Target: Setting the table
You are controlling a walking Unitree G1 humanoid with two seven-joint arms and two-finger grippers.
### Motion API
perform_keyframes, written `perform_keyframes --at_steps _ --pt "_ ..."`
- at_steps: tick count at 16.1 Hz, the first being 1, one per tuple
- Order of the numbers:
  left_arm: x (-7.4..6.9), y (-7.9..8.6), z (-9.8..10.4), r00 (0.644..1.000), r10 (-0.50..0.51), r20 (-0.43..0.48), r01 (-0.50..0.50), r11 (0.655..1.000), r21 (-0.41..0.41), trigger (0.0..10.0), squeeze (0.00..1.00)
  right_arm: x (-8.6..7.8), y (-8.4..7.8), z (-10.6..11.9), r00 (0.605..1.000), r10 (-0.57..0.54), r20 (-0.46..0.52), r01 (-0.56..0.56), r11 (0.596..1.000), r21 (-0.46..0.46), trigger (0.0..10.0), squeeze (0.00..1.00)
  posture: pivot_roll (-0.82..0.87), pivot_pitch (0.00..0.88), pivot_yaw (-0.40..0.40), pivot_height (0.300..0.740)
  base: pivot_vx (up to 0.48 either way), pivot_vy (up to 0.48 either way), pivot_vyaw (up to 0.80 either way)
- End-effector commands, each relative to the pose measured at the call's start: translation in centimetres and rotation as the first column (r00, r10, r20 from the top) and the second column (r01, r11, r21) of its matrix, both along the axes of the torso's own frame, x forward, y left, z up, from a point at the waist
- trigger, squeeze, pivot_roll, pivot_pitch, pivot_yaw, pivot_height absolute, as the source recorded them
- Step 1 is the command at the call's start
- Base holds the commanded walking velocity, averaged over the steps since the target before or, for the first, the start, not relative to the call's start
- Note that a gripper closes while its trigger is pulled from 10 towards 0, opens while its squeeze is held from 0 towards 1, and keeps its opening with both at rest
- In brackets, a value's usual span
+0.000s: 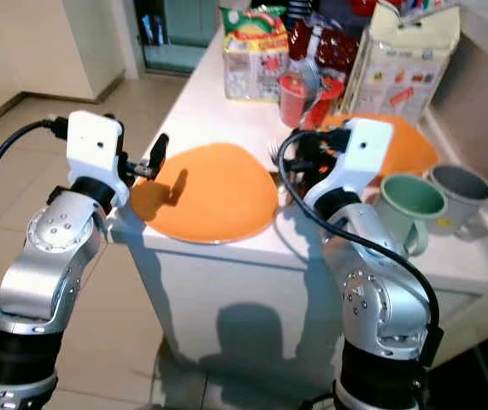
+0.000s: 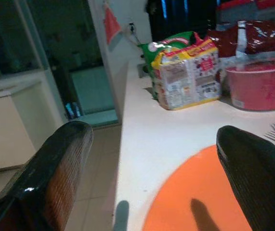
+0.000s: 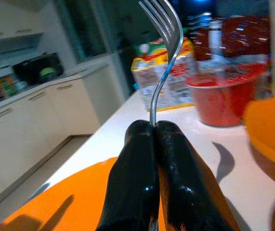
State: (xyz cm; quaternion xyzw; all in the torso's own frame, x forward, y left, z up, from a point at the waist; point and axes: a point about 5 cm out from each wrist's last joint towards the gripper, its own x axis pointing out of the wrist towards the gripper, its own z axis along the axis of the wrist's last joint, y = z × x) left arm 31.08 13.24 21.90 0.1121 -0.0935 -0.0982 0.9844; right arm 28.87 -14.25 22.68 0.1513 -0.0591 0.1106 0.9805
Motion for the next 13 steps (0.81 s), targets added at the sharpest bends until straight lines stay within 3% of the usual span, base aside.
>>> perform_keyframes --at_steps 1,7,11,13 --pt "0.3 0.2 -0.3 1.000 0.006 -0.013 -0.006 1.000 -0.004 10.0 0.00 0.1 0.3 -0.1 1.000 -0.008 0.004 0.008 1.000 0.002 10.0 0.00 -0.01 0.000 0.013 0.740 -0.292 0.000 0.00" --pt "0.5 0.3 0.0 1.000 0.011 0.007 -0.011 1.000 0.001 10.0 0.00 0.6 0.4 0.4 0.999 -0.019 0.027 0.019 1.000 0.000 10.0 0.00 0.00 0.000 -0.001 0.740 -0.361 0.000 0.00" --pt "0.9 0.8 -0.1 0.997 0.073 -0.001 -0.073 0.997 -0.006 10.0 0.00 0.8 0.0 0.9 0.998 -0.034 0.043 0.034 0.999 -0.018 10.0 0.00 0.00 0.000 -0.008 0.740 0.000 0.000 0.00" --pt "0.8 0.9 -0.6 0.996 0.094 -0.009 -0.094 0.995 0.013 10.0 0.00 0.9 -0.5 -0.1 0.998 -0.062 0.014 0.063 0.997 -0.045 10.0 0.00 0.00 0.000 -0.023 0.740 0.000 0.000 0.00"
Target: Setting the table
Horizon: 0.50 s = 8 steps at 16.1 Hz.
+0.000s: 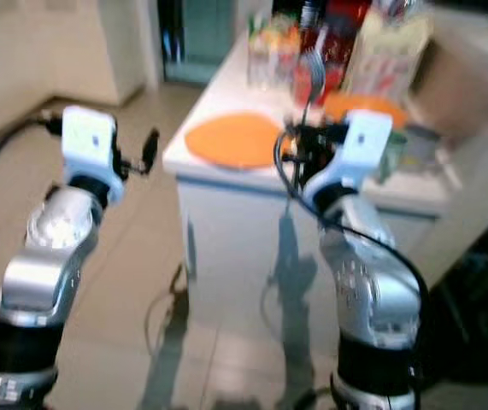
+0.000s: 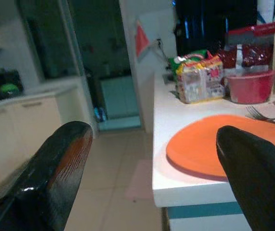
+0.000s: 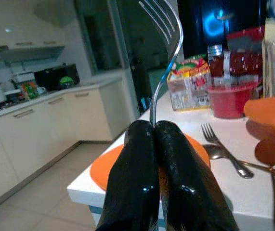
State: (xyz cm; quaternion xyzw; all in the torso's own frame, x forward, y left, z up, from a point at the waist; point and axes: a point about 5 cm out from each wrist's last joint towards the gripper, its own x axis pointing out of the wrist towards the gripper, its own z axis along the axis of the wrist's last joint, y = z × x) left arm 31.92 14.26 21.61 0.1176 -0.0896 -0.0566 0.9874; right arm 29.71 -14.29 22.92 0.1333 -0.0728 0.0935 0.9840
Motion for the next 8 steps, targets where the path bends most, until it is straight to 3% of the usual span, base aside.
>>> perform_keyframes --at_steps 1,3,8 --pt "0.0 0.0 -0.4 1.000 0.017 -0.013 -0.016 1.000 0.008 10.0 0.00 0.1 -0.5 -0.5 0.999 -0.028 -0.018 0.028 0.999 -0.016 10.0 0.00 0.00 0.000 -0.023 0.740 0.000 0.000 0.00" --pt "0.0 -0.1 -0.2 1.000 0.030 -0.007 -0.029 1.000 0.009 10.0 0.00 0.4 -0.6 -1.1 0.998 -0.038 -0.041 0.036 0.998 -0.049 10.0 0.00 0.01 0.000 -0.035 0.740 0.000 0.000 0.00" --pt "0.0 -0.3 -0.4 0.999 0.033 -0.010 -0.033 0.999 0.028 10.0 0.00 0.4 -0.7 -1.5 0.998 -0.043 -0.054 0.040 0.997 -0.064 10.0 0.00 0.01 0.000 -0.042 0.740 0.000 -0.318 0.00"
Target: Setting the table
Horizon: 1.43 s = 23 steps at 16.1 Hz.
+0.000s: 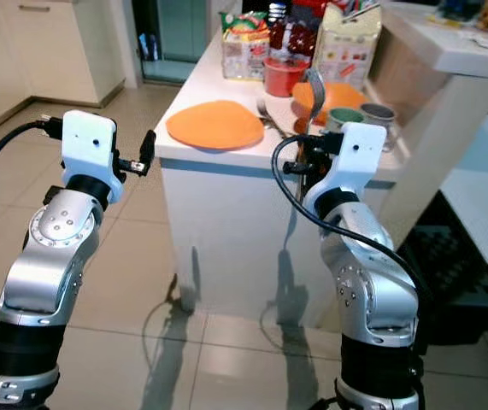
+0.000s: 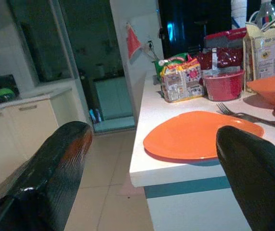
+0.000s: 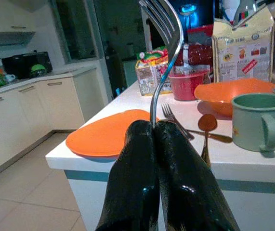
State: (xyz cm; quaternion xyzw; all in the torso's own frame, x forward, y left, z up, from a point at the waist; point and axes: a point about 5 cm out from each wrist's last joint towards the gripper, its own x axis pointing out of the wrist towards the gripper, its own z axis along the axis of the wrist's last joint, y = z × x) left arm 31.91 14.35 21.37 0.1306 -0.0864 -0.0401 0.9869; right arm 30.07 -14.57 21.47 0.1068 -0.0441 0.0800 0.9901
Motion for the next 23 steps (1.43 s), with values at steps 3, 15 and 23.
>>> perform_keyframes --at_steps 3,15,23 --pt "0.0 -0.4 -0.1 1.000 -0.002 -0.011 0.002 1.000 0.020 10.0 0.00 0.3 -0.3 -0.6 1.000 -0.019 -0.019 0.019 1.000 -0.013 10.0 0.00 0.02 0.000 -0.043 0.740 0.000 -0.351 0.00" --pt "0.2 -0.3 -0.1 0.999 0.028 -0.015 -0.028 1.000 0.005 10.0 0.00 0.8 0.2 -0.6 1.000 -0.006 -0.021 0.006 1.000 -0.021 10.0 0.00 0.01 0.000 -0.045 0.740 0.000 -0.352 0.00" --pt "0.4 -0.6 -0.2 1.000 0.016 -0.020 -0.016 1.000 0.016 10.0 0.00 -0.4 -2.4 -2.6 0.996 -0.071 -0.062 0.068 0.996 -0.050 10.0 0.00 0.00 0.000 -0.038 0.740 0.000 -0.352 0.00"
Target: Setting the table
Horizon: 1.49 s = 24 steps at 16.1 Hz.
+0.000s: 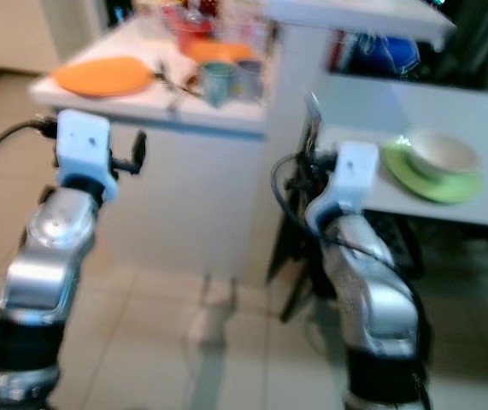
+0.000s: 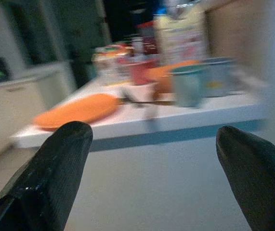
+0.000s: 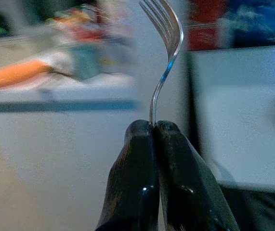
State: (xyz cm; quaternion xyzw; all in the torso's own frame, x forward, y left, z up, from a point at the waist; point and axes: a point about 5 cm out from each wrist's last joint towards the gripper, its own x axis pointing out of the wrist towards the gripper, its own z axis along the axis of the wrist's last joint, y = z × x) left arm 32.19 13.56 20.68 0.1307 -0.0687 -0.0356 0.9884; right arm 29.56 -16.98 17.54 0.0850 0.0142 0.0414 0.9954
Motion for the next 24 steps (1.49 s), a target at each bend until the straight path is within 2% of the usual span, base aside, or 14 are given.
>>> perform_keyframes --at_steps 1,6,16,24 --pt "0.1 0.2 0.5 1.000 0.001 0.015 -0.002 1.000 0.018 10.0 0.00 0.1 -0.1 1.2 0.998 -0.005 0.056 0.005 1.000 0.000 10.0 0.00 0.00 0.000 -0.036 0.740 0.000 -0.349 0.00" --pt "0.4 0.5 0.5 1.000 -0.003 0.009 0.003 1.000 0.027 10.0 0.00 0.0 0.7 1.1 0.997 -0.021 0.071 0.019 0.999 0.030 10.0 0.00 0.00 0.000 -0.001 0.740 0.000 -0.351 0.00" --pt "-0.1 0.7 0.5 1.000 0.009 0.004 -0.009 0.999 0.034 10.0 0.00 -0.1 1.1 1.1 0.997 -0.014 0.074 0.010 0.999 0.050 10.0 0.00 0.03 0.000 -0.028 0.740 0.000 -0.352 0.00" --pt "0.2 0.5 0.5 0.999 0.041 0.011 -0.041 0.999 0.004 10.0 0.00 0.0 0.5 1.7 0.996 -0.023 0.089 0.020 0.999 0.033 10.0 0.00 0.01 0.000 -0.026 0.740 0.000 -0.358 0.00"
